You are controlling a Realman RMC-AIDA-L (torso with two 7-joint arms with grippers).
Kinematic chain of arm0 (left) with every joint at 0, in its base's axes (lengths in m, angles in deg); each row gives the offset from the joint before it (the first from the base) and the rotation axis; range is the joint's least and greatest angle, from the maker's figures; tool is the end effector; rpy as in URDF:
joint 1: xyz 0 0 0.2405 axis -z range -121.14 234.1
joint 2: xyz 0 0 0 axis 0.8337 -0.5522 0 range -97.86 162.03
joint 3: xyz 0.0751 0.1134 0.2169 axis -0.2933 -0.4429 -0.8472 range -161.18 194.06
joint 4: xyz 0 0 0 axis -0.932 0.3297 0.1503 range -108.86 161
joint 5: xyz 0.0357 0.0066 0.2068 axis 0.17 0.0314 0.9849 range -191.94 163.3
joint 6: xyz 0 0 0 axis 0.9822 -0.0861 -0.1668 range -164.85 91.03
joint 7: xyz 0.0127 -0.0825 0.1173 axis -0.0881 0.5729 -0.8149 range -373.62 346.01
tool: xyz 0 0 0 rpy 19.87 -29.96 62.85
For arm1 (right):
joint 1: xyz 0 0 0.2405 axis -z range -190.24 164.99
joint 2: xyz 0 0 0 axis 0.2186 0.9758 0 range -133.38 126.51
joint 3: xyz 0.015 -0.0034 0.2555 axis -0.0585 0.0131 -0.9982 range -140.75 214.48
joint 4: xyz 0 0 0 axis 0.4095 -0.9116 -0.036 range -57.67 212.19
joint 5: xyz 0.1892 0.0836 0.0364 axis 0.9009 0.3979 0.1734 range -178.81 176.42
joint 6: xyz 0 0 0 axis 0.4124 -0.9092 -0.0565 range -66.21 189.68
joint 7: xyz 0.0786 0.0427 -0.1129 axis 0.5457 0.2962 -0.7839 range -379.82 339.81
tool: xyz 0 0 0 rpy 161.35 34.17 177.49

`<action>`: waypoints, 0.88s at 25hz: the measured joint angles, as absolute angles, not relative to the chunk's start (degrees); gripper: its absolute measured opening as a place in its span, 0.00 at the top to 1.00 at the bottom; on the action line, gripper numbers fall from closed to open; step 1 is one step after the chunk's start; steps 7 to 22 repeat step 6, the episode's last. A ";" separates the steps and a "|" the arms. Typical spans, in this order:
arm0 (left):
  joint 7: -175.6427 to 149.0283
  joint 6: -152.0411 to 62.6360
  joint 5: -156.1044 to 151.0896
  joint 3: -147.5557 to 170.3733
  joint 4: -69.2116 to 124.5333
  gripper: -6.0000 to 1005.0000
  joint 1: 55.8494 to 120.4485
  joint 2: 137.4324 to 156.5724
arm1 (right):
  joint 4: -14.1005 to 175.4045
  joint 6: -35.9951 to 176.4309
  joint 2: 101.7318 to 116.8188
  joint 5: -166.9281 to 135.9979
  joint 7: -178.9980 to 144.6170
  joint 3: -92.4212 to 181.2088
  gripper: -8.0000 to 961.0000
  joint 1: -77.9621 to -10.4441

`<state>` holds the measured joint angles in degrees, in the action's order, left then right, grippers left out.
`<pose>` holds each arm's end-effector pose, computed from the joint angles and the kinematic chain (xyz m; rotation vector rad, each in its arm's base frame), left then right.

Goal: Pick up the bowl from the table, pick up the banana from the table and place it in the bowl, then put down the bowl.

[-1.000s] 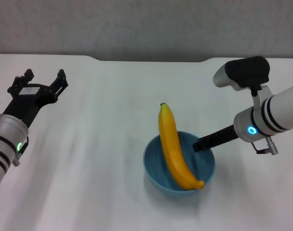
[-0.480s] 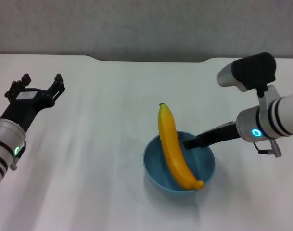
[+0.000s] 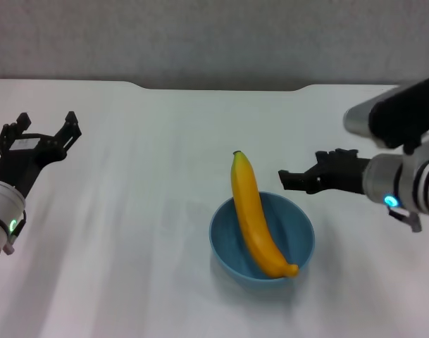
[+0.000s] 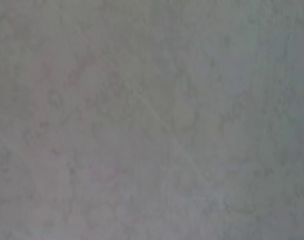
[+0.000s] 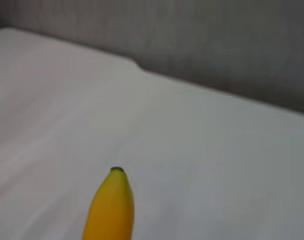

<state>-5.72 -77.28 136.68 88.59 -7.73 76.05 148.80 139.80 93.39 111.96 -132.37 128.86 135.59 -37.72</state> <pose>-0.3043 0.3710 -0.0024 -1.5880 -0.7110 -0.6849 0.2227 0.3918 -0.0422 -2.2420 0.8522 0.1164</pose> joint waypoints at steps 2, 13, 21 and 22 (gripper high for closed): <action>-5.72 -78.06 136.68 88.47 -7.47 0.11 75.97 148.82 | 139.32 87.05 111.96 -132.48 127.73 139.50 0.07 -36.48; -5.72 -78.94 136.68 88.15 -6.82 0.11 75.89 148.91 | 135.52 72.79 112.04 -132.26 126.77 147.33 0.07 -35.03; -5.72 -78.94 136.68 88.15 -6.82 0.11 75.89 148.91 | 135.52 72.79 112.04 -132.26 126.77 147.33 0.07 -35.03; -5.72 -78.94 136.68 88.15 -6.82 0.11 75.89 148.91 | 135.52 72.79 112.04 -132.26 126.77 147.33 0.07 -35.03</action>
